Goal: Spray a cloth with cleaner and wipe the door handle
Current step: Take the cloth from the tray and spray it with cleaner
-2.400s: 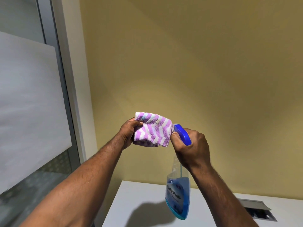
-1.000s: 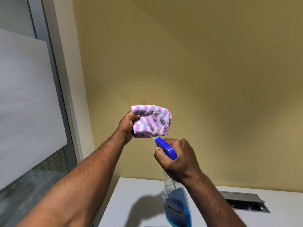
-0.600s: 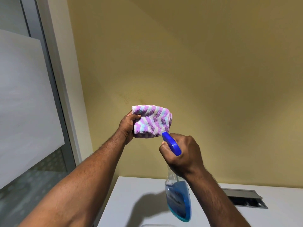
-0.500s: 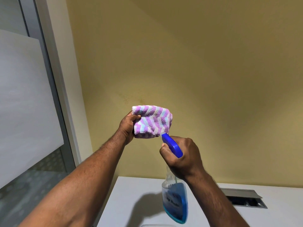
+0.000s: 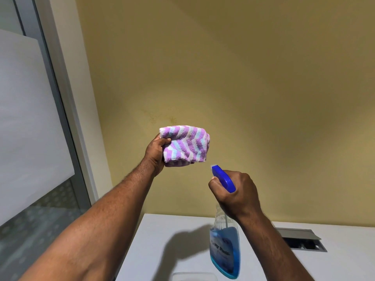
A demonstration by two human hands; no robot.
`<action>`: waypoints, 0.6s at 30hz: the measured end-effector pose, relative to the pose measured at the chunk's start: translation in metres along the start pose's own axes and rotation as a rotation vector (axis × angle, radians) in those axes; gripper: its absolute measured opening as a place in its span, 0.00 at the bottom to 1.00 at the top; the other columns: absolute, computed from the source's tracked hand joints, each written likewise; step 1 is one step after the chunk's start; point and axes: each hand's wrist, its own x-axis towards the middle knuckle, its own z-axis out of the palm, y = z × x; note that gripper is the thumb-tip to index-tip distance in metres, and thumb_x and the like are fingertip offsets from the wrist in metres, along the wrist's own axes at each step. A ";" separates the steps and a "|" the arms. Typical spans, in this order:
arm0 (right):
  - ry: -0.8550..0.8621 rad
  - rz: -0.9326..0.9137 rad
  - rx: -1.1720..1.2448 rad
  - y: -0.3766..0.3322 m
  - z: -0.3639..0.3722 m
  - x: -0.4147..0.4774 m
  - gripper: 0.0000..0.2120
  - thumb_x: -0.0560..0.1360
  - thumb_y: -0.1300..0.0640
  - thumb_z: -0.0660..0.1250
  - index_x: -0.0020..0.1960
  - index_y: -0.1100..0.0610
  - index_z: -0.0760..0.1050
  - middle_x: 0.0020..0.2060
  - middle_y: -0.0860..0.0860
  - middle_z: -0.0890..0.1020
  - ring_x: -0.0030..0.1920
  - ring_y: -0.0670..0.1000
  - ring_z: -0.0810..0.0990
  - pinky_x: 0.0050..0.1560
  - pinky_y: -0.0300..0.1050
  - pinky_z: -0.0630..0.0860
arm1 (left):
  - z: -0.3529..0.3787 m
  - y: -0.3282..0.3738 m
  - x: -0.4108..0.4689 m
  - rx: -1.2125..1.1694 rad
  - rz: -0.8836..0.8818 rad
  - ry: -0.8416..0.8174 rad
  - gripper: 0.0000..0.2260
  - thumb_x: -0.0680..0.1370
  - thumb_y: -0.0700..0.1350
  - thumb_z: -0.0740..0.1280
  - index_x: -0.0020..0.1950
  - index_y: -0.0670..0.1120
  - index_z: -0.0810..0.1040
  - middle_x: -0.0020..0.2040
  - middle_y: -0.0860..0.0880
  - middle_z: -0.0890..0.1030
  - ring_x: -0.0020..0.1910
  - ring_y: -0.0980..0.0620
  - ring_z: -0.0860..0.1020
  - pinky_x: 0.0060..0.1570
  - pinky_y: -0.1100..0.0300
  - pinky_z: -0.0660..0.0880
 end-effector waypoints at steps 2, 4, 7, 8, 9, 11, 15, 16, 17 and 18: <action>0.005 0.010 -0.011 0.002 0.004 -0.001 0.16 0.70 0.47 0.63 0.28 0.51 0.65 0.22 0.47 0.69 0.24 0.47 0.66 0.28 0.42 0.62 | -0.001 -0.005 0.000 0.011 -0.014 0.006 0.15 0.80 0.35 0.59 0.60 0.46 0.81 0.51 0.45 0.87 0.47 0.45 0.87 0.42 0.53 0.83; 0.002 0.014 -0.025 0.005 0.009 -0.001 0.16 0.70 0.47 0.64 0.28 0.51 0.65 0.22 0.47 0.69 0.24 0.47 0.66 0.28 0.41 0.62 | -0.003 -0.010 -0.002 0.014 -0.025 0.019 0.15 0.81 0.35 0.58 0.59 0.47 0.81 0.50 0.45 0.87 0.46 0.45 0.87 0.40 0.54 0.83; -0.011 0.042 -0.031 0.017 0.021 -0.001 0.18 0.73 0.49 0.68 0.29 0.50 0.65 0.22 0.47 0.69 0.25 0.47 0.67 0.29 0.41 0.61 | -0.007 -0.023 -0.007 0.028 -0.054 0.036 0.15 0.81 0.35 0.58 0.59 0.47 0.81 0.48 0.46 0.87 0.43 0.46 0.87 0.38 0.55 0.83; -0.016 0.061 -0.034 0.021 0.026 -0.002 0.19 0.73 0.50 0.68 0.29 0.50 0.65 0.22 0.47 0.69 0.25 0.47 0.67 0.29 0.42 0.62 | -0.008 -0.030 -0.008 0.033 -0.069 0.042 0.15 0.80 0.35 0.59 0.59 0.47 0.81 0.48 0.46 0.87 0.43 0.46 0.87 0.39 0.55 0.83; -0.021 0.082 -0.036 0.027 0.032 -0.003 0.19 0.74 0.50 0.69 0.29 0.51 0.64 0.22 0.47 0.69 0.25 0.48 0.67 0.28 0.43 0.62 | -0.010 -0.037 -0.010 0.038 -0.083 0.046 0.15 0.80 0.35 0.59 0.59 0.47 0.81 0.48 0.46 0.87 0.43 0.46 0.87 0.40 0.55 0.82; -0.039 0.126 -0.032 0.039 0.043 -0.006 0.19 0.74 0.50 0.69 0.29 0.52 0.64 0.23 0.48 0.69 0.26 0.49 0.67 0.29 0.44 0.64 | -0.014 -0.054 -0.015 0.041 -0.115 0.044 0.15 0.81 0.35 0.58 0.58 0.48 0.81 0.48 0.46 0.88 0.44 0.46 0.87 0.43 0.54 0.83; -0.104 0.182 -0.004 0.070 0.069 -0.021 0.19 0.77 0.46 0.68 0.32 0.48 0.65 0.29 0.47 0.72 0.30 0.48 0.71 0.31 0.43 0.65 | -0.032 -0.085 -0.023 0.057 -0.186 0.097 0.14 0.81 0.36 0.59 0.58 0.48 0.81 0.48 0.46 0.88 0.44 0.46 0.87 0.46 0.52 0.83; -0.123 0.198 -0.013 0.080 0.078 -0.028 0.19 0.78 0.44 0.68 0.32 0.47 0.65 0.32 0.47 0.73 0.31 0.48 0.73 0.32 0.42 0.65 | -0.037 -0.094 -0.026 0.060 -0.206 0.118 0.14 0.81 0.36 0.59 0.58 0.48 0.81 0.48 0.46 0.88 0.43 0.46 0.87 0.45 0.52 0.83; -0.143 0.219 -0.028 0.089 0.086 -0.035 0.19 0.78 0.42 0.67 0.33 0.46 0.65 0.33 0.47 0.73 0.32 0.48 0.73 0.32 0.42 0.65 | -0.041 -0.102 -0.029 0.066 -0.224 0.136 0.14 0.81 0.36 0.59 0.58 0.48 0.81 0.49 0.46 0.88 0.43 0.46 0.87 0.43 0.53 0.83; -0.165 0.242 -0.037 0.098 0.095 -0.043 0.20 0.79 0.41 0.67 0.33 0.46 0.65 0.33 0.48 0.73 0.33 0.48 0.74 0.32 0.41 0.64 | -0.046 -0.109 -0.033 0.069 -0.245 0.153 0.14 0.81 0.36 0.59 0.58 0.48 0.81 0.49 0.46 0.88 0.43 0.45 0.87 0.41 0.53 0.83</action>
